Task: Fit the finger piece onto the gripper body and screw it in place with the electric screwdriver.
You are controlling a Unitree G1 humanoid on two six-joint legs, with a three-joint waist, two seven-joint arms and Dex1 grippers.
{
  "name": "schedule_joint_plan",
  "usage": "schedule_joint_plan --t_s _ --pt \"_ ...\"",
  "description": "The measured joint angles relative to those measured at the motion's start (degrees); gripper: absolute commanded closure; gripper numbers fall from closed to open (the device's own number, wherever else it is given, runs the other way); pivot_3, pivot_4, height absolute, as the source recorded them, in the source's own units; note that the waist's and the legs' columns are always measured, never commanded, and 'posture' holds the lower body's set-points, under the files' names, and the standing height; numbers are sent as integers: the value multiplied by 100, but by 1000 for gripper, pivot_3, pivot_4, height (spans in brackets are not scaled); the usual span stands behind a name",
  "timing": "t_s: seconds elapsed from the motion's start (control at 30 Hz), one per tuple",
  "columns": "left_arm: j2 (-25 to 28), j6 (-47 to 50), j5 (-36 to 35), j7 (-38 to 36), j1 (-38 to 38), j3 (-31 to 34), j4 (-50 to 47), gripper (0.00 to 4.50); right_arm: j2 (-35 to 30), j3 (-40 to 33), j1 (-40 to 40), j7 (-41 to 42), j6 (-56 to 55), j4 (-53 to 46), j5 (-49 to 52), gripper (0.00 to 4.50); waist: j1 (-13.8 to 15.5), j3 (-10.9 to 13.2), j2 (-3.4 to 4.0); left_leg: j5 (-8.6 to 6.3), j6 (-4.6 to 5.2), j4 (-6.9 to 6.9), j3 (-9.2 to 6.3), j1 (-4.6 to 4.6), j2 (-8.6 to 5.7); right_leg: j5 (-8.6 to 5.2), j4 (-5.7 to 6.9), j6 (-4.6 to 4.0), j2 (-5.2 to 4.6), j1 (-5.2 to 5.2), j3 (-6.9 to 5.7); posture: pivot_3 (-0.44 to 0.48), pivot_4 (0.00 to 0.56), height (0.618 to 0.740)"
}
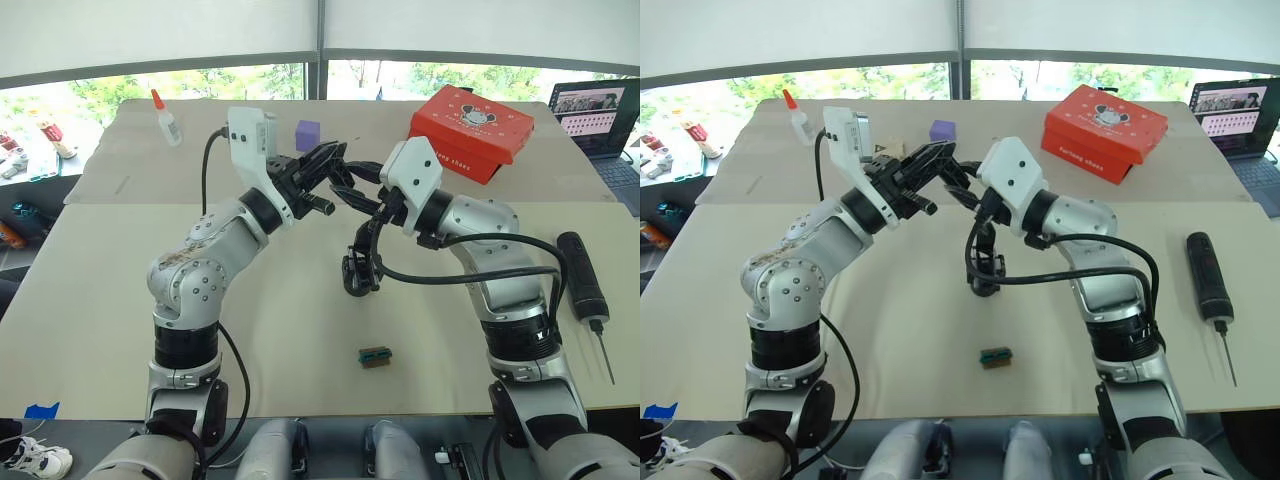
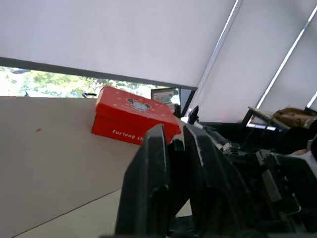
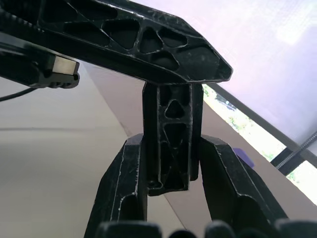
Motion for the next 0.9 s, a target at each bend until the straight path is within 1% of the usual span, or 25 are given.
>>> schedule_joint_plan --t_s 0.17,0.23,0.27,0.3,0.33,0.37,0.43,0.5,0.53,0.63,0.7,0.8,0.9 --pt "14 22 -73 9 0 -16 15 4500 -123 41 49 -15 -324 34 -114 3386 -10 0 0 0 0 -1 0 0 0 0 0 0 0 0 0 0 150 740" --pt "96 28 -77 -48 0 -39 15 4500 -157 64 56 -7 -399 49 -120 3386 -13 0 0 0 0 -1 0 0 0 0 0 0 0 0 0 0 150 740" --pt "153 46 -78 -112 -3 -53 17 4500 -205 74 58 38 -421 50 -99 2340 -12 0 0 0 0 0 0 0 0 0 0 0 0 0 0 0 150 740" --pt "325 89 -75 -255 -19 -73 21 4500 -350 77 68 248 -406 40 3 2033 -9 0 0 0 0 0 0 0 0 0 -1 0 0 0 -1 0 150 740" --pt "569 108 -69 -411 -36 -71 51 4500 -519 54 70 459 -344 31 167 1610 -11 0 0 0 0 -1 1 0 0 0 -2 0 1 0 -1 0 150 740" --pt "690 113 -64 -500 -48 -53 66 4500 -610 -3 70 579 -300 28 271 1305 -13 0 0 0 0 -1 1 0 0 0 -2 0 1 0 -1 0 150 740" --pt "1100 222 -117 -1056 -174 -111 144 4500 -859 -187 -12 1108 339 -36 985 647 -5 1 0 0 0 -1 0 0 1 0 -4 0 1 2 -2 0 150 740" --pt "1601 404 -303 -1822 -337 -263 183 4500 -1215 -287 -284 1715 1268 -40 1795 647 -11 1 1 0 1 0 2 -1 2 0 -3 0 1 -1 -1 0 150 740" --pt "1767 483 -397 -2144 -410 -278 188 4500 -1391 -361 -429 1945 1635 -44 2108 647 -11 1 1 0 1 -2 1 0 4 0 -5 0 1 0 -2 0 150 740" --pt "2213 848 -769 -3104 -630 -379 405 4500 -1459 -478 -1073 2225 2922 275 2890 647 -52 2 0 0 1 -2 3 0 5 -1 2 -1 2 -2 -1 0 150 740" --pt "2484 1148 -1015 -3784 -950 -495 613 4500 -1489 -482 -1567 2369 3832 653 3315 647 -70 1 0 1 0 -4 1 1 6 -1 2 -2 3 -2 -3 0 150 740" --pt "2629 1243 -1065 -4292 -1212 -574 767 4500 -1509 -367 -1722 2673 4464 755 3682 647 -59 1 -1 0 1 -14 -1 1 0 -1 -5 -1 1 -1 -3 0 150 740" --pt "2625 1242 -974 -4554 -1258 -773 910 4500 -1401 -178 -1756 2729 4807 766 3746 647 -66 2 -1 1 0 -13 2 -3 0 -1 -4 -1 0 -6 -2 0 150 740"
